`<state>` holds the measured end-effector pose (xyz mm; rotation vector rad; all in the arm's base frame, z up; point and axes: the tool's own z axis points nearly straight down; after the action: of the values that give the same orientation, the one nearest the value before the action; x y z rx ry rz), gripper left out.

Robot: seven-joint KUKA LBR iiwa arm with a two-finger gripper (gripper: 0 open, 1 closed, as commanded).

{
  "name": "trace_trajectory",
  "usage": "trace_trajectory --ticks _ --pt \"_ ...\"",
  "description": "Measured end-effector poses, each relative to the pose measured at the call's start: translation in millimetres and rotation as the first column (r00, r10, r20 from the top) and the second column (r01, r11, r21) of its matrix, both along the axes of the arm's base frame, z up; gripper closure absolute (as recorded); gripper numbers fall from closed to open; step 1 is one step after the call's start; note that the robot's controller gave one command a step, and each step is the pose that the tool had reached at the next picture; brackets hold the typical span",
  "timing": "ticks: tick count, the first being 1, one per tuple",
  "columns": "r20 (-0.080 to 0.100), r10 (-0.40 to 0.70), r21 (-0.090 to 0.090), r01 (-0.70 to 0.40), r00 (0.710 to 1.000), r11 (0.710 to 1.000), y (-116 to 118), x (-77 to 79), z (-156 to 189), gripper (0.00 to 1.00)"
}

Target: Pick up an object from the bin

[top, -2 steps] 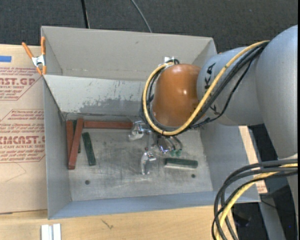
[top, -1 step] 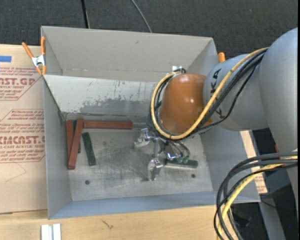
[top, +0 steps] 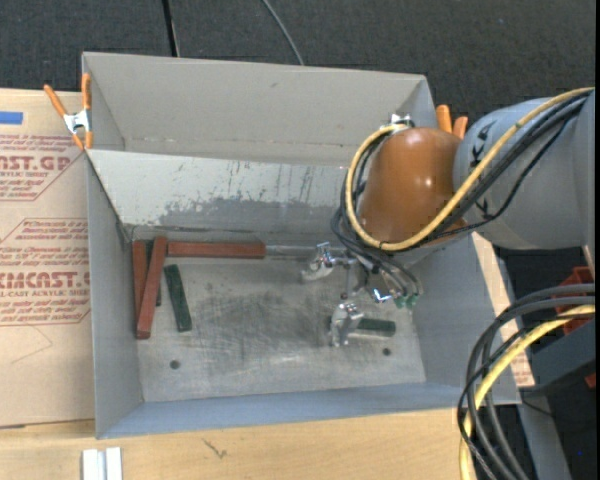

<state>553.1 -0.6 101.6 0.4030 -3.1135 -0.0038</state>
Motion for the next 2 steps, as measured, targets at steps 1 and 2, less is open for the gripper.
trace_trajectory --ticks 1,2 --pt "0.023 0.276 -0.004 -0.276 0.961 0.961 -33.6 3.7 -23.9 1.00" --pt "0.004 0.276 -0.005 -0.276 0.961 0.961 -37.0 -1.3 -27.9 0.00"
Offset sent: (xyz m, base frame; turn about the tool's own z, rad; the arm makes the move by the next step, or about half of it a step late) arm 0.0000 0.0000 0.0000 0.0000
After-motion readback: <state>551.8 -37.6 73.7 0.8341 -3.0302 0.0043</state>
